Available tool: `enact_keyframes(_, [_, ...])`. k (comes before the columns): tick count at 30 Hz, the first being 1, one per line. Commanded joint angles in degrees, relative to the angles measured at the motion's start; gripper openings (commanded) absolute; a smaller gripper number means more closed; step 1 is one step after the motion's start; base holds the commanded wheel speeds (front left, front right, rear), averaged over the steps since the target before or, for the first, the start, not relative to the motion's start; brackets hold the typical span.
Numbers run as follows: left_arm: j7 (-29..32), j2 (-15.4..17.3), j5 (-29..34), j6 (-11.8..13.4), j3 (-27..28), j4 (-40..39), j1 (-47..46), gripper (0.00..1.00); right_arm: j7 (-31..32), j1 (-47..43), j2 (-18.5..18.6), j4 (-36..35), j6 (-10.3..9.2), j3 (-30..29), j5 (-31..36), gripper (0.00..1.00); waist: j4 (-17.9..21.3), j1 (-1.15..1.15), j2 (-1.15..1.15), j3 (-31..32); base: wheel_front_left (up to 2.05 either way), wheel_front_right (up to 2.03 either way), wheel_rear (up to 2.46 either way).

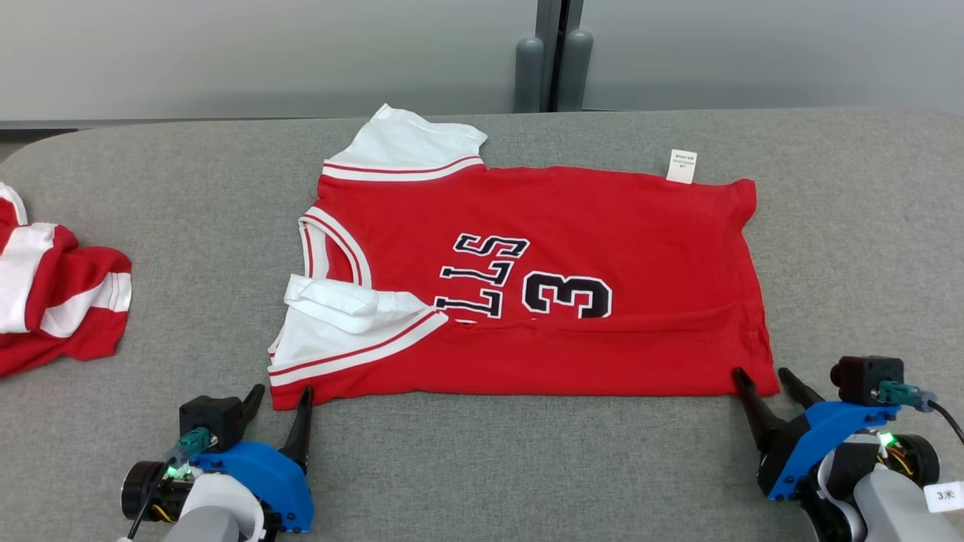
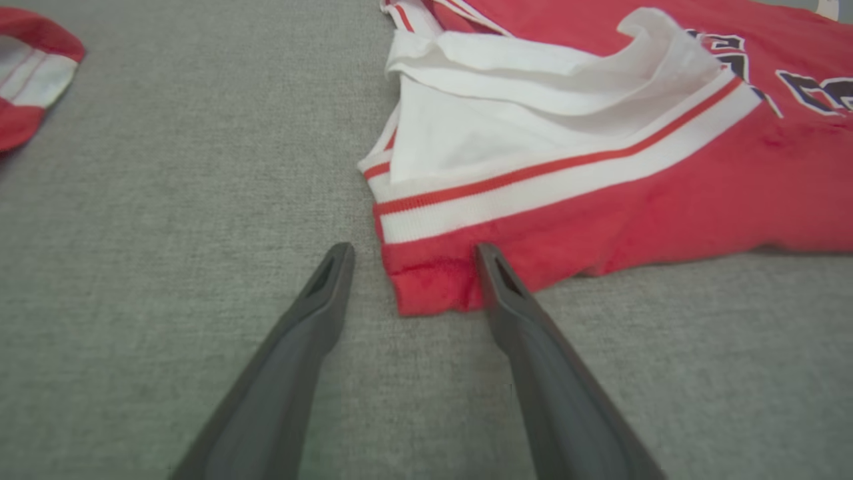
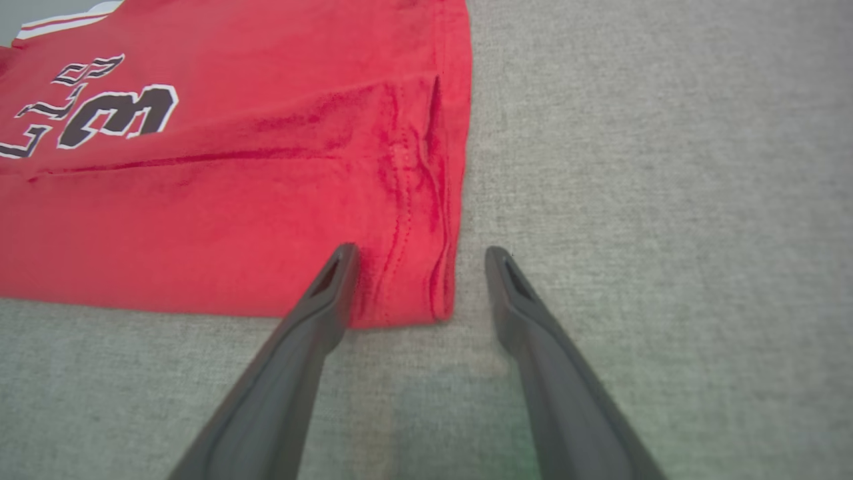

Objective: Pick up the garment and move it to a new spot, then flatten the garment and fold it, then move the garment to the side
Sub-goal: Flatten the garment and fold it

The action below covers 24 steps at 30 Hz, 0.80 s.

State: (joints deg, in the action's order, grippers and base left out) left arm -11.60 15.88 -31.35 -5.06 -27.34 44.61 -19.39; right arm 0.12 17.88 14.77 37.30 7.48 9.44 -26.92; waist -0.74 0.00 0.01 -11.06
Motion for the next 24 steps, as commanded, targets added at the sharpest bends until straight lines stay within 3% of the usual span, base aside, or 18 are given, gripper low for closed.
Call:
enact_keyframes(1, [0.43,-0.51,-0.3,-0.25,-0.6,1.05,-0.74,0.35,-0.16,0.87,-1.03,1.01,0.03,1.11,-0.32,0.0,-0.11,0.0,-0.01,0.16,0.0,0.0,0.0])
enact_keyframes(2, [0.32,-0.65,-0.35,-0.43,-0.73,1.46,-0.85,0.24,-0.22,1.05,-1.39,1.4,0.03,1.79,-0.54,0.0,-0.17,0.0,-0.01,0.37,0.0,0.0,0.0])
enact_keyframes(3, [-0.04,-0.96,-0.73,-0.57,-0.66,1.73,-0.97,0.0,-0.61,1.32,-1.54,1.61,0.03,2.32,-0.94,0.0,-0.2,0.0,-0.01,0.6,0.0,0.0,0.0])
enact_keyframes(8, [-2.1,-1.25,-1.42,-0.66,0.29,1.91,-0.52,0.0,-2.51,0.75,-1.07,2.58,0.03,3.84,-2.75,0.0,-1.0,0.0,-0.01,3.1,0.0,0.0,0.0])
enact_keyframes(14, [-3.29,-0.51,-1.7,1.0,1.94,-1.89,3.84,0.0,-4.35,-2.76,-0.57,0.87,0.03,4.81,-6.23,0.0,-2.48,0.0,-0.01,6.12,0.0,0.0,0.0])
enact_keyframes(24, [-2.74,0.28,-1.8,6.39,3.06,-13.96,18.29,0.0,-2.07,-16.24,0.88,-9.85,0.02,2.89,-10.33,0.0,-4.42,0.0,-0.01,11.03,0.0,0.0,0.0])
